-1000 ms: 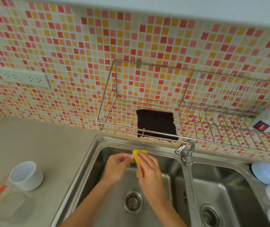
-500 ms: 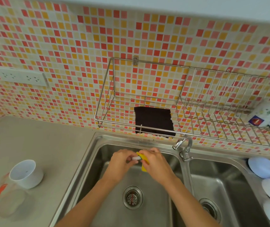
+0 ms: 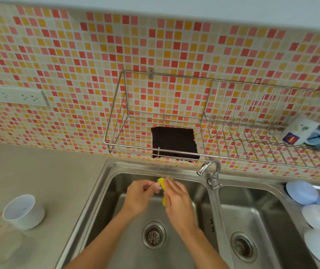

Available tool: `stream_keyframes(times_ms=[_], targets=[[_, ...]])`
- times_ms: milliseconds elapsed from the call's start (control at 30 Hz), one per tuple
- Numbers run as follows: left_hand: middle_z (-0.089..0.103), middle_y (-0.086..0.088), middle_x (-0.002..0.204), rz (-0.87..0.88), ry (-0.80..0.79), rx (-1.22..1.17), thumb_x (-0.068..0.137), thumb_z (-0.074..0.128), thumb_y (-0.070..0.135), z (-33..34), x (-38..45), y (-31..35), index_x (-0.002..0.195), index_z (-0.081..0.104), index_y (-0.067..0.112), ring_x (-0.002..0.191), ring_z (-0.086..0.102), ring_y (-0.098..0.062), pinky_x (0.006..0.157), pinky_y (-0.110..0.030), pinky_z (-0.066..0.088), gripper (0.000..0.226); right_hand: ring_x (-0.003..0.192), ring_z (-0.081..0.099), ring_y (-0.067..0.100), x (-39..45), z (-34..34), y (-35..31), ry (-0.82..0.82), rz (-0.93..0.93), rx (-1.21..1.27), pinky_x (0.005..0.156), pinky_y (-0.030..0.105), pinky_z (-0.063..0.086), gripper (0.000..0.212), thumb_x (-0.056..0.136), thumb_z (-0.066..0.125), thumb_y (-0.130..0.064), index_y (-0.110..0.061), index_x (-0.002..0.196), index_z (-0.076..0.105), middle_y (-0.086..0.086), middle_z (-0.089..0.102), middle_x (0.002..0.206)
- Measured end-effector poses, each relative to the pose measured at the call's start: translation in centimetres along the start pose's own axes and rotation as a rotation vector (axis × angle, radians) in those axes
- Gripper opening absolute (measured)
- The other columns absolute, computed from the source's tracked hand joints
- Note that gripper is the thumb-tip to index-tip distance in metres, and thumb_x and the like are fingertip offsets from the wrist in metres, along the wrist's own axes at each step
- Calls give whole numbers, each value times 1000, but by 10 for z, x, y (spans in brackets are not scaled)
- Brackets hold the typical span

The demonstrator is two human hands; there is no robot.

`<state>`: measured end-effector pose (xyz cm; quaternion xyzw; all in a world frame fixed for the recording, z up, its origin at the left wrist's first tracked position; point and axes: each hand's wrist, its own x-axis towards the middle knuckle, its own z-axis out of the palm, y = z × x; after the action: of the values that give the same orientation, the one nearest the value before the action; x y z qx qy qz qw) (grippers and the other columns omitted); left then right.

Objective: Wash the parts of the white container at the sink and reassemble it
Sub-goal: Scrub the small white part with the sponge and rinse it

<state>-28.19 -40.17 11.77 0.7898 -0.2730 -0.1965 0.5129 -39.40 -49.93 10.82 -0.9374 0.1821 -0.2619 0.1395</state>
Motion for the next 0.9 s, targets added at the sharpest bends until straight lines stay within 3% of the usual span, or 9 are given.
stream_keyframes(times_ms=[100,233,400,533,633,700,800,867,900], targets=[[74,6,73,6,71,-34,89,66,27,6,-6,3,83,76,18,72,69,-2,74,-20,53,15,104,62,21,3,-2,-2,32,119,17,89,32,54,51,69,77,3,-10,117,66,0,69,114],[75,1,74,13,29,-158,89,65,23,2,-12,6,82,77,14,74,72,-10,74,-27,56,17,107,59,20,-3,-7,-23,63,34,-5,92,25,50,50,71,76,2,-12,117,66,-2,68,117],[70,8,64,17,79,-123,88,67,25,-11,-20,10,75,76,15,60,63,5,63,-9,49,18,113,58,22,-11,-10,-17,86,251,14,98,25,43,48,81,69,0,-12,126,61,2,65,124],[75,2,73,-3,-33,-161,89,66,23,-27,-22,7,79,77,17,70,69,-9,71,-23,55,17,113,56,19,-23,-3,-55,100,90,-8,97,26,48,46,81,71,-6,-12,126,61,1,63,126],[75,2,74,-1,-44,-161,88,66,27,-37,-21,8,76,76,19,73,69,-13,75,-25,55,17,114,53,20,-16,-6,-49,120,221,23,98,32,48,46,82,69,-6,-14,127,60,-1,63,126],[75,2,74,-11,-54,-178,88,66,28,-37,-17,15,74,75,19,72,69,-13,77,-26,55,19,105,55,21,-5,-12,-38,117,253,19,91,32,49,41,80,70,-6,-16,119,64,-3,67,116],[75,0,74,-22,-81,-191,89,65,29,-37,-11,23,76,74,15,67,65,-9,77,-29,54,22,85,58,22,9,-22,-28,46,138,-81,76,32,50,26,78,69,-6,-18,102,66,-4,71,96],[74,2,77,50,-96,-156,89,66,29,-42,-19,21,82,73,15,68,65,-4,75,-23,52,16,80,57,23,11,-28,-28,-65,63,-145,72,34,48,17,83,65,-10,-18,98,65,-4,70,89],[73,5,79,115,-195,-49,87,68,27,-55,-33,13,88,72,17,70,64,-2,73,-16,50,11,80,57,24,-7,-25,-46,-80,130,-202,69,36,48,14,84,64,-11,-18,95,64,-5,69,87]])
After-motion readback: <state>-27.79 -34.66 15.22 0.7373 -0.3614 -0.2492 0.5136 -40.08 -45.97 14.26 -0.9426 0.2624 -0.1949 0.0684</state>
